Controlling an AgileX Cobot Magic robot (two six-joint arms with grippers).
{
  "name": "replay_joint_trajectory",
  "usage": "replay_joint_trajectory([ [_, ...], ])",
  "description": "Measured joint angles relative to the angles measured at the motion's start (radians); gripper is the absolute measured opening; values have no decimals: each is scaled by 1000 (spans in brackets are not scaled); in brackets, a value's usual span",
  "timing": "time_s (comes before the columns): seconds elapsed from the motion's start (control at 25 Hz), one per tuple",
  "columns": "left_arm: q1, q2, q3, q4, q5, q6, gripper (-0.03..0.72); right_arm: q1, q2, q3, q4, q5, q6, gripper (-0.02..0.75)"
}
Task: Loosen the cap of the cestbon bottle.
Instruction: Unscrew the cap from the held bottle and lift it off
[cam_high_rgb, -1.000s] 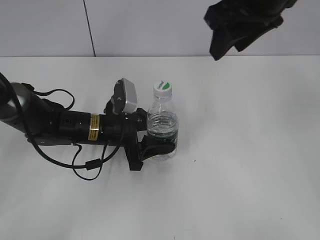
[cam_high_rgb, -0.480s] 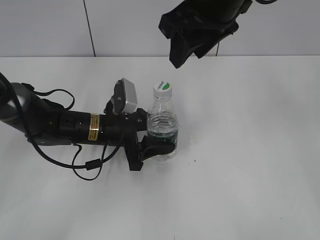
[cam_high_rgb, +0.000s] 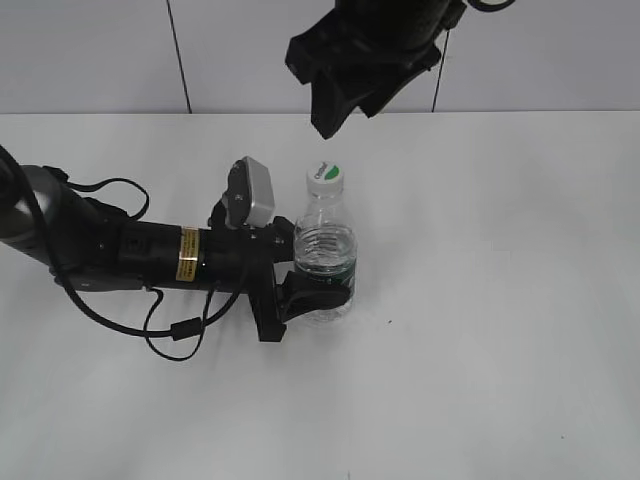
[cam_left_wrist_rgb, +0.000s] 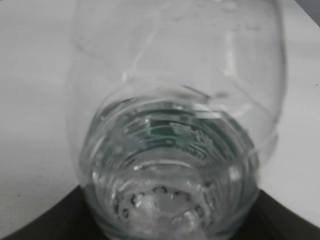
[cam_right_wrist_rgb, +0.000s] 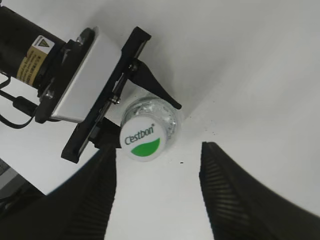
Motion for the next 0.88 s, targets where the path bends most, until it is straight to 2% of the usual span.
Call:
replay_joint_trajectory([
  [0.36,0,0,0,0,0,0,413,68,26,-2,-50,0,-2,410],
  [0.52,0,0,0,1,0,0,413,73,26,4,-91,0,8,410],
  [0.88,0,0,0,1,0,0,413,73,30,36,-71,0,9,410],
])
